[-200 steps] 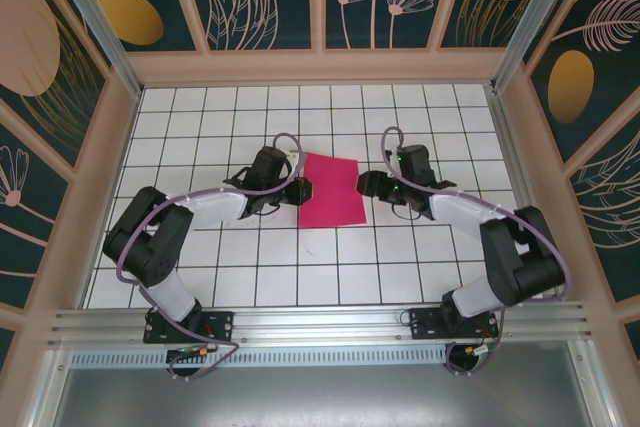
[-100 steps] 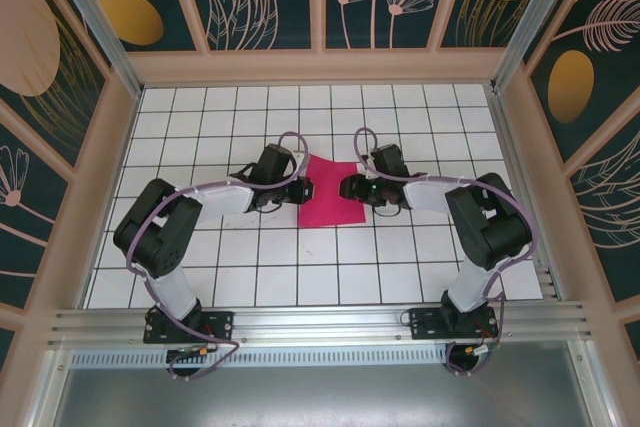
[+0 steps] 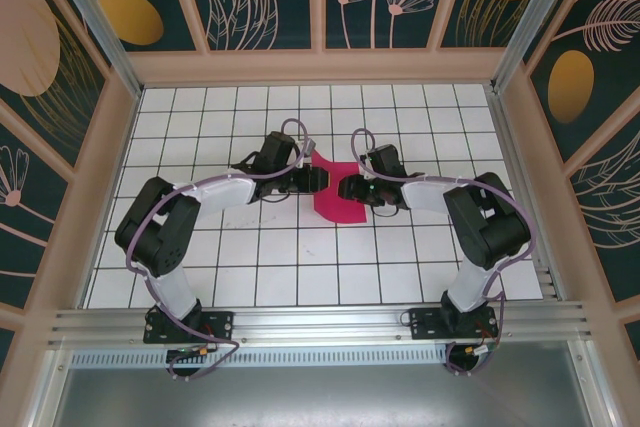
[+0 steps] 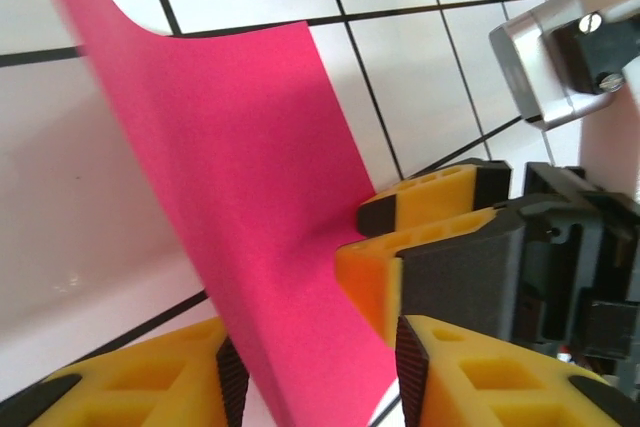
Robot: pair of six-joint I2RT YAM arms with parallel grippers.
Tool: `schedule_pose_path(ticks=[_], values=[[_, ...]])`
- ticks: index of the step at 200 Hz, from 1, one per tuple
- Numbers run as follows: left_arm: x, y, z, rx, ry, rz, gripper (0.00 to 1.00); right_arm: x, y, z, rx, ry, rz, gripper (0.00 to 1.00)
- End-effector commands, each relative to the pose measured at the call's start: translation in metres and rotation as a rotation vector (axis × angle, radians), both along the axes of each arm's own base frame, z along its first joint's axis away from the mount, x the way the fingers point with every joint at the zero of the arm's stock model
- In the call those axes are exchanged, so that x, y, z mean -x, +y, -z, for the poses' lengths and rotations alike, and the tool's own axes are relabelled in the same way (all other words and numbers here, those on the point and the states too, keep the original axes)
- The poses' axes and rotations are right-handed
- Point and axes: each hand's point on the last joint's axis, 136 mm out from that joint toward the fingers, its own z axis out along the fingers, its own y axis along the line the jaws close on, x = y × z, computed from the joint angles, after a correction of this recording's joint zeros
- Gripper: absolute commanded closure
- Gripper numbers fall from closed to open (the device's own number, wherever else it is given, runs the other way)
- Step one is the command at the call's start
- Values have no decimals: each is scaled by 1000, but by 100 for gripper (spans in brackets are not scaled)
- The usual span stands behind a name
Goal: Fold a paper plane with a square sheet of paper (fold left side to right side)
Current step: First fold in half a square sheet of paper at the center of the table.
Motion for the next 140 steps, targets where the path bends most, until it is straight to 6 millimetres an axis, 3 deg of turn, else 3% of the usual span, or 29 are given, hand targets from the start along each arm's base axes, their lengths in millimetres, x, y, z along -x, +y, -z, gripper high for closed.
schedule_pose_path(ticks=[1,41,74,140], values=[[-4,-11,-6,73,27,14,52,18,-10,26,68,85,8,43],[0,-19,2,122,67,37,43,17,-4,21,35,73,-2,43],[0,-22,3,140,73,45,41,14,-3,12,-2,56,1,42],[-1,-24,15,143,102,40,48,-16,-15,-53,-239,-56,35,41]])
